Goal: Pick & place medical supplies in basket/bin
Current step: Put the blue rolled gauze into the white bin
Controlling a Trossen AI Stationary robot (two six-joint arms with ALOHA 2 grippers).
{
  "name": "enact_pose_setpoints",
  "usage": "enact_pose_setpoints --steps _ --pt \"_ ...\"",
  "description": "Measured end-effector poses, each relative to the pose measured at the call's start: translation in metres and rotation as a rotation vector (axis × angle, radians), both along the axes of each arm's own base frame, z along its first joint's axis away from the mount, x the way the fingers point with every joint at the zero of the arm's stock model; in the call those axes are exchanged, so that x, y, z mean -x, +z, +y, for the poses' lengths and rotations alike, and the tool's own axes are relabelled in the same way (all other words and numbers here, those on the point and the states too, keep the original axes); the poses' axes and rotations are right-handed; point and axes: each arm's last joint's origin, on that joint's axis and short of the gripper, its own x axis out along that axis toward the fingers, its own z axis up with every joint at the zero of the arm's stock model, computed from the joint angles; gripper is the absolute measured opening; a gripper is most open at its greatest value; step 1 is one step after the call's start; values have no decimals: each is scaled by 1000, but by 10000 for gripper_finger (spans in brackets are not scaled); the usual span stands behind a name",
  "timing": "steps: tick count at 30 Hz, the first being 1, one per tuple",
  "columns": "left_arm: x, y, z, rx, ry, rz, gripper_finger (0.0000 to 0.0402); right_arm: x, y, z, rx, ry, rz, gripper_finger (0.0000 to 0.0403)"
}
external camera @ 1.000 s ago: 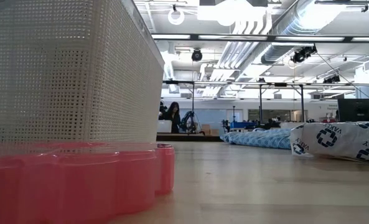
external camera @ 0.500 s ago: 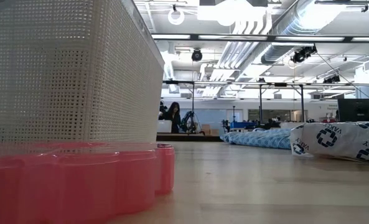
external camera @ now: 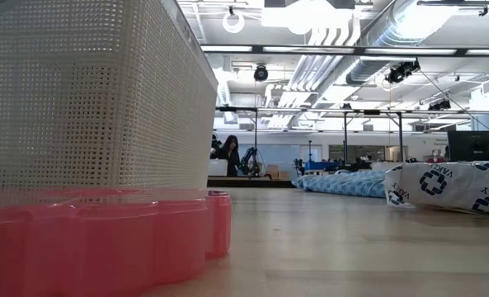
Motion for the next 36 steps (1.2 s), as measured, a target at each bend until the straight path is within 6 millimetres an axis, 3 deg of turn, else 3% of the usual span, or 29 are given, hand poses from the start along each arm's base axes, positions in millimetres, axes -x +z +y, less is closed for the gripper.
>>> enact_pose_setpoints --steps 8,23,29,36 --pt "2 4 -1 -37 -14 -43 82 10 -45 -8 -55 52 117 256" --pt "11 8 -3 1 26 -72 82 25 -95 -29 -39 134 126 253" --pt "11 8 -3 14 36 -73 82 19 -95 -33 -47 104 142 211" --pt "11 8 -3 15 38 -73 82 -1 -69 -22 -86 49 72 120"
